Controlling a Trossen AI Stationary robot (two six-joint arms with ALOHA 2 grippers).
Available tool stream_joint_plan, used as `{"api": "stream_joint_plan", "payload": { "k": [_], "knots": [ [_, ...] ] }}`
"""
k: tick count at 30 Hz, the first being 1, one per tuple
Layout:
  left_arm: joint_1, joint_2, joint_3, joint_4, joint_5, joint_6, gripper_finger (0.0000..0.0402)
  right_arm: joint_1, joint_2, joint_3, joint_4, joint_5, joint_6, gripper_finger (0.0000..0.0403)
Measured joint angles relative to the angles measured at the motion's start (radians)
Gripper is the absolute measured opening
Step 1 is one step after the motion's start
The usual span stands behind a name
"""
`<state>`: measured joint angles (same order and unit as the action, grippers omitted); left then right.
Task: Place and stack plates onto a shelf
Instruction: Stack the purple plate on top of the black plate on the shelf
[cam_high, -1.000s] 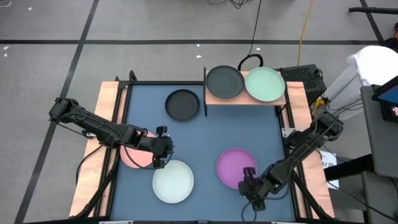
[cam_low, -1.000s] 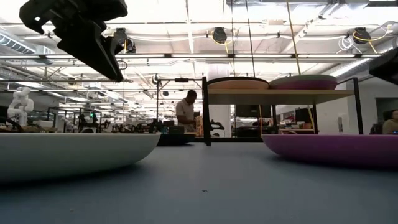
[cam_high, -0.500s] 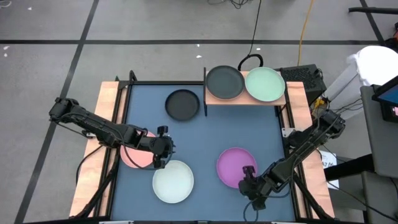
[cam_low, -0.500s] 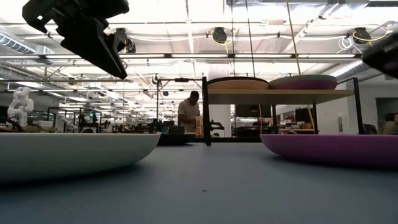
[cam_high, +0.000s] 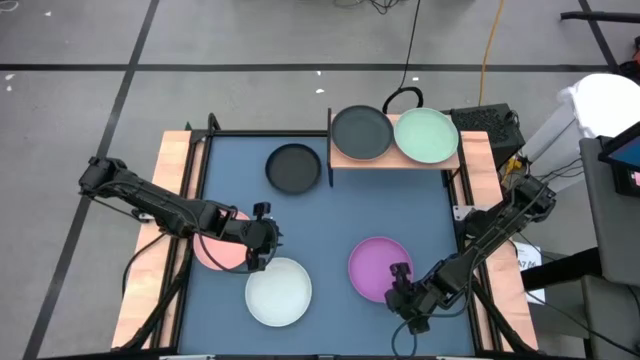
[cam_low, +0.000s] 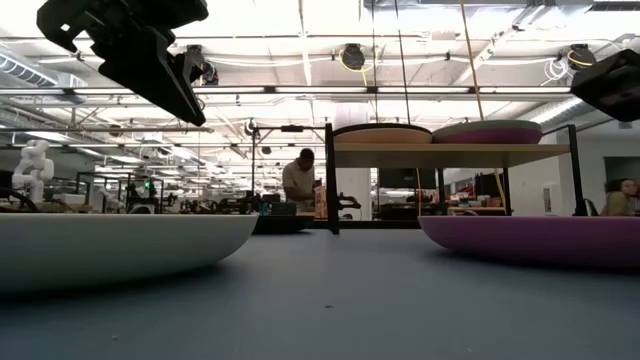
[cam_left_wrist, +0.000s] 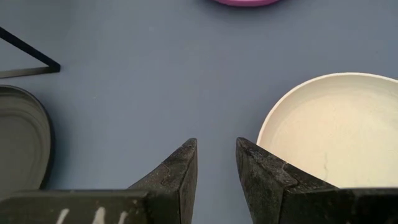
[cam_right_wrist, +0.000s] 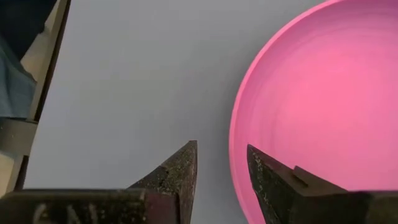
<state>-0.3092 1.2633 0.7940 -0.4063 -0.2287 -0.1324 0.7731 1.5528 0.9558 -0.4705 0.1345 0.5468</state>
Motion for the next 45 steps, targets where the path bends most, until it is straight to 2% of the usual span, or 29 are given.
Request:
{"api": "stream_joint_plan", "payload": {
  "k": [9, 16, 23, 30, 34, 39, 45],
  "knots": [
    [0.0, 0.0, 0.0, 0.0, 0.0, 0.001, 0.0118, -0.001, 0.048, -0.014, 0.016, -0.003, -0.098, 0.0114],
    [0.0, 0.0, 0.0, 0.001, -0.001, 0.001, 0.0118, -0.004, 0.076, -0.014, 0.013, -0.005, -0.151, 0.0071],
    [0.0, 0.0, 0.0, 0.017, -0.001, 0.007, 0.0118, -0.006, 0.08, -0.014, 0.01, -0.007, -0.156, 0.0011],
    [0.0, 0.0, 0.0, 0.016, -0.001, 0.006, 0.0118, -0.008, 0.042, -0.013, -0.005, -0.001, -0.167, 0.0003],
    [0.0, 0.0, 0.0, 0.016, -0.002, -0.001, 0.0118, -0.008, 0.017, 0.034, -0.1, 0.026, -0.167, 0.0002],
    [0.0, 0.0, 0.0, 0.016, -0.002, -0.004, 0.0118, -0.013, 0.015, 0.175, -0.296, 0.085, -0.201, 0.0001],
    [0.0, 0.0, 0.0, 0.015, -0.002, -0.014, 0.0118, -0.02, 0.015, 0.325, -0.501, 0.219, -0.263, 0.0001]
  ]
}}
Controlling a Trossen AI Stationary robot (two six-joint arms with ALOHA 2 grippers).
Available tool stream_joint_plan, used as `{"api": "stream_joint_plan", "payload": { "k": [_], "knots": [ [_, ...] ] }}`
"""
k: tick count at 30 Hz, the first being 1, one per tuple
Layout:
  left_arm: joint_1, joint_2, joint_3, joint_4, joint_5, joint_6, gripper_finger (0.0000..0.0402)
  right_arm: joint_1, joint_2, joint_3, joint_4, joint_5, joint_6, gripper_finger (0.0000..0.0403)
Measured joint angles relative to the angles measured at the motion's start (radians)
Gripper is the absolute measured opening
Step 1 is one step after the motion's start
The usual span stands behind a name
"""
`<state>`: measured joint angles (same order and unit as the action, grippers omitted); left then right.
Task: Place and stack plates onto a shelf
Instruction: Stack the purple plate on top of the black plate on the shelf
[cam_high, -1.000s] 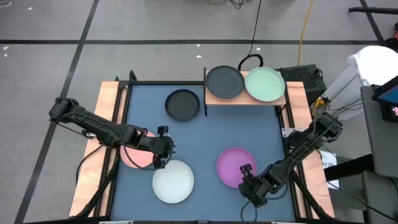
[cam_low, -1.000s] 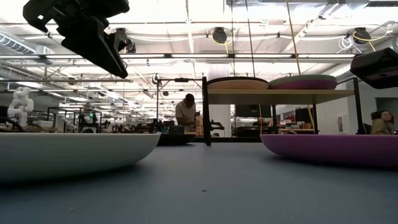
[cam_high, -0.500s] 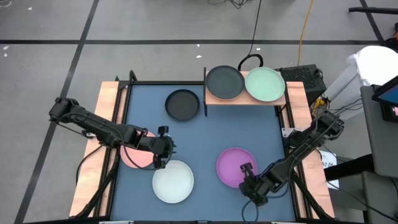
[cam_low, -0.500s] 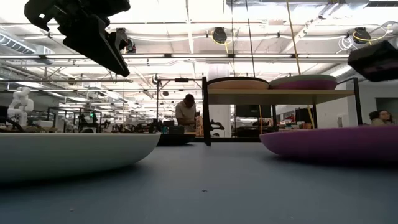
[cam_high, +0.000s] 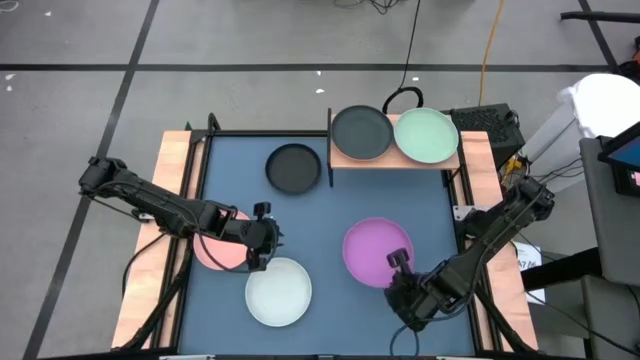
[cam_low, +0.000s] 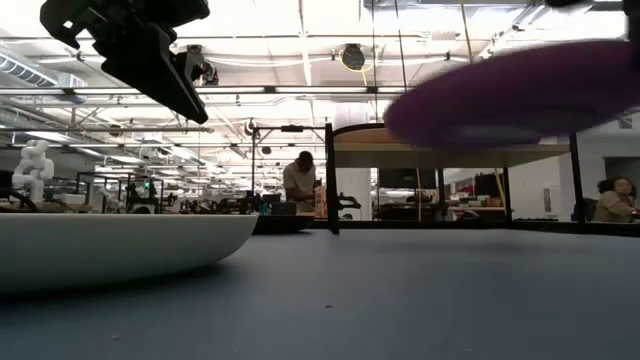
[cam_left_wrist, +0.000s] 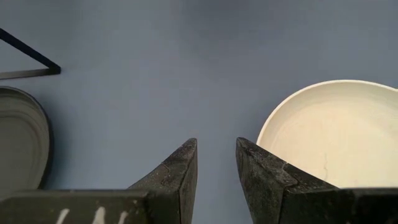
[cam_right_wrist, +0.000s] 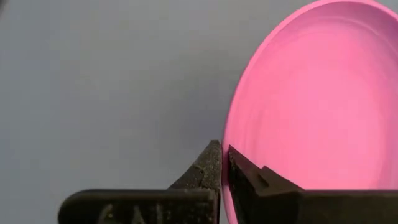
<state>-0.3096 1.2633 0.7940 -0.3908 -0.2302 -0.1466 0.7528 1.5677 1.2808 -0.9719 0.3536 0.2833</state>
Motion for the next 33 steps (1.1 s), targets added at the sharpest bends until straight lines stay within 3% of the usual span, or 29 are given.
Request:
{"api": "stream_joint_plan", "payload": {
  "k": [9, 18, 23, 33],
  "knots": [
    [-0.034, 0.0, 0.0, -0.002, 0.004, -0.113, 0.0118, -0.048, 0.0, 0.084, -0.127, 0.219, -0.191, 0.0001],
    [-0.15, 0.0, 0.0, -0.003, 0.005, -0.23, 0.0118, -0.171, 0.0, 0.102, -0.13, 0.229, -0.361, 0.0],
    [-0.238, 0.005, 0.0, -0.002, 0.005, -0.287, 0.0118, -0.23, -0.013, 0.104, -0.126, 0.322, -0.462, 0.0],
    [-0.356, 0.013, 0.0, -0.017, -0.007, -0.373, 0.0118, -0.366, -0.121, 0.105, -0.033, 0.327, -0.684, 0.0]
  ]
}}
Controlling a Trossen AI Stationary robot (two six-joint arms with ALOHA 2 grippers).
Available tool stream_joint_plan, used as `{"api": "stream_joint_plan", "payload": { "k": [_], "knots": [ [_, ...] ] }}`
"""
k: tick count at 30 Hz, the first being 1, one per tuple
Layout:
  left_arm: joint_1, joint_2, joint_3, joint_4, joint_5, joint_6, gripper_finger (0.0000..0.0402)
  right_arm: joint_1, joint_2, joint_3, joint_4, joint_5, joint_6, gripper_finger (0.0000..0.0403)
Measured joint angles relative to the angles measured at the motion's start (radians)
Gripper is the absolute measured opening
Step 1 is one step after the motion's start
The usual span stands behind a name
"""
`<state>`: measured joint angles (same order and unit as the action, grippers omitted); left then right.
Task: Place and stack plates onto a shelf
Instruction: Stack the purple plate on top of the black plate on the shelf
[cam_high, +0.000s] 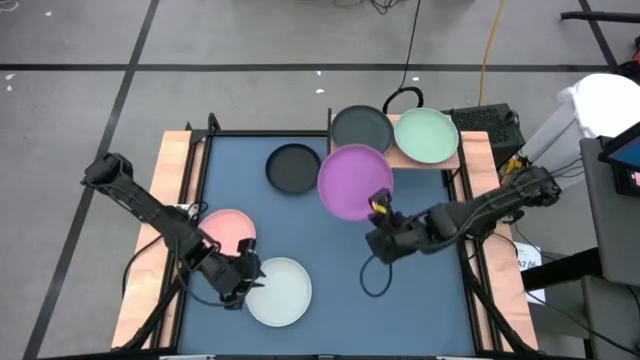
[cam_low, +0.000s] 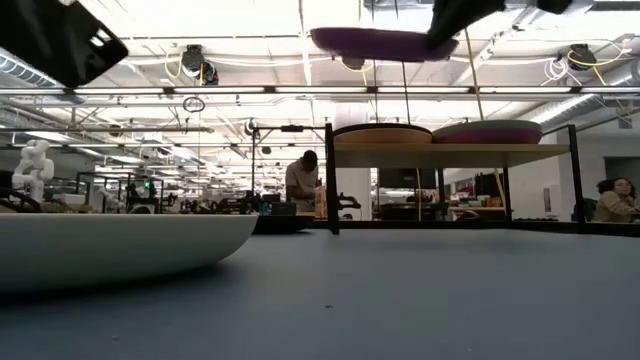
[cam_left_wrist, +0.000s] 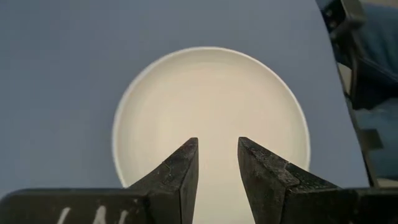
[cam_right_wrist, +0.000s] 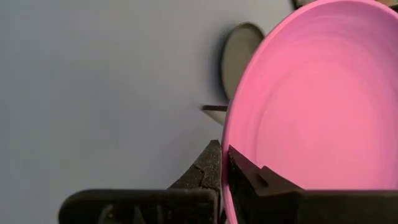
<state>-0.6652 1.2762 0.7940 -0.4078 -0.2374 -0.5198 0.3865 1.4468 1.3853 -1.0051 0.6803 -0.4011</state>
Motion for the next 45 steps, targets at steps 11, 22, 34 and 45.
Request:
{"api": "stream_joint_plan", "payload": {
  "k": [11, 22, 34, 45],
  "knots": [
    [-0.066, 0.114, 0.0, 0.017, -0.002, 0.003, 0.0118, -0.157, -0.143, 0.0, 0.156, -0.092, -0.242, 0.0],
    [-0.095, 0.134, 0.0, 0.028, -0.052, -0.039, 0.0118, -0.429, -0.172, -0.001, 0.242, -0.24, -0.38, 0.0],
    [-0.094, 0.134, 0.0, 0.057, -0.052, -0.043, 0.0118, -0.7, -0.107, -0.001, 0.245, -0.484, -0.371, 0.0],
    [-0.094, 0.134, 0.0, 0.067, -0.053, -0.043, 0.0118, -0.779, -0.026, -0.001, 0.2, -0.579, -0.37, 0.0]
  ]
}}
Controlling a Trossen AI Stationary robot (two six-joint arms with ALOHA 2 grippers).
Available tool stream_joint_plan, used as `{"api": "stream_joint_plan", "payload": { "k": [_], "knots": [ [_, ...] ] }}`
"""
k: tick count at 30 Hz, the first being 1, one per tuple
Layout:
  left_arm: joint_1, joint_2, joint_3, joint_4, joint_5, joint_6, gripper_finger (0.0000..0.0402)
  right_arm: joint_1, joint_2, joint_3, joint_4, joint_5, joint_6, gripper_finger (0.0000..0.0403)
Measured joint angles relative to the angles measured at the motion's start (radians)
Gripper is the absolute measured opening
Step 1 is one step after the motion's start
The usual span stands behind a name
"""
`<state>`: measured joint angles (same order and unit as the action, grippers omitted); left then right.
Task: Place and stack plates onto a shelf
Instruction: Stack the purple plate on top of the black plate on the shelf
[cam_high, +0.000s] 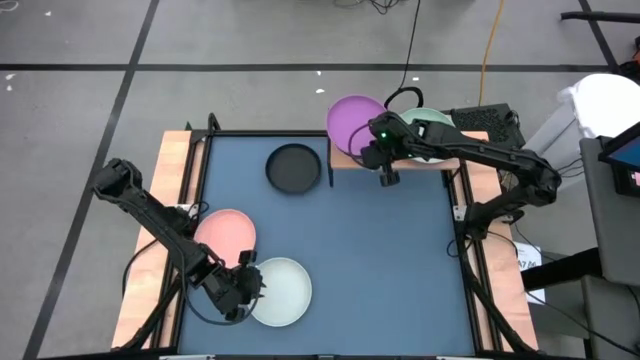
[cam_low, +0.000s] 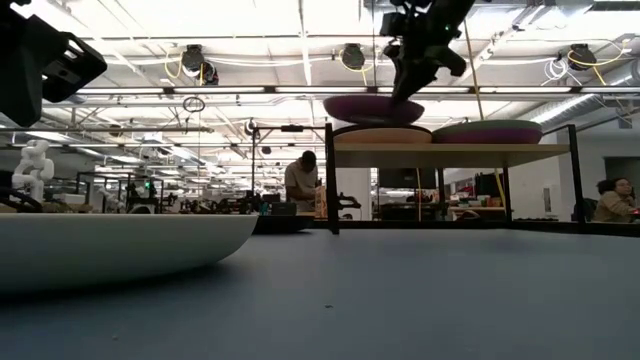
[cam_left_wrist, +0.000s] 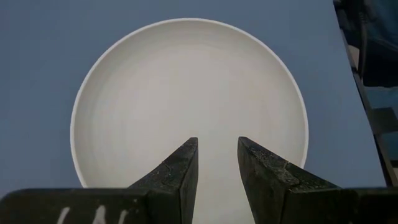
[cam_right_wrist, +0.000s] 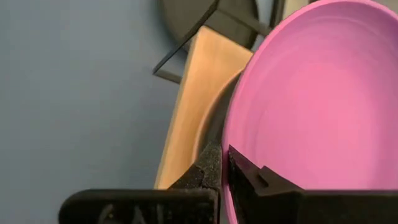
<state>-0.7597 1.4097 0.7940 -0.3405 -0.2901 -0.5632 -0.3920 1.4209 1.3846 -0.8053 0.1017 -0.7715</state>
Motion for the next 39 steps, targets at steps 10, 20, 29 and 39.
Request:
{"api": "stream_joint_plan", "payload": {
  "k": [10, 20, 29, 39],
  "knots": [
    [0.009, 0.0, 0.0, 0.002, -0.001, -0.001, 0.0118, 0.0, 0.034, 0.0, -0.012, -0.002, 0.011, 0.0006],
    [0.008, -0.001, 0.0, 0.002, -0.002, -0.014, 0.0118, 0.001, 0.035, -0.001, -0.013, 0.041, 0.026, 0.0008],
    [0.008, -0.001, 0.0, 0.002, -0.002, -0.014, 0.0118, 0.001, 0.035, -0.001, -0.015, 0.055, 0.027, 0.0009],
    [0.008, -0.001, 0.0, 0.002, -0.001, -0.016, 0.0118, 0.001, 0.035, -0.001, -0.038, 0.058, 0.05, 0.0056]
  ]
}}
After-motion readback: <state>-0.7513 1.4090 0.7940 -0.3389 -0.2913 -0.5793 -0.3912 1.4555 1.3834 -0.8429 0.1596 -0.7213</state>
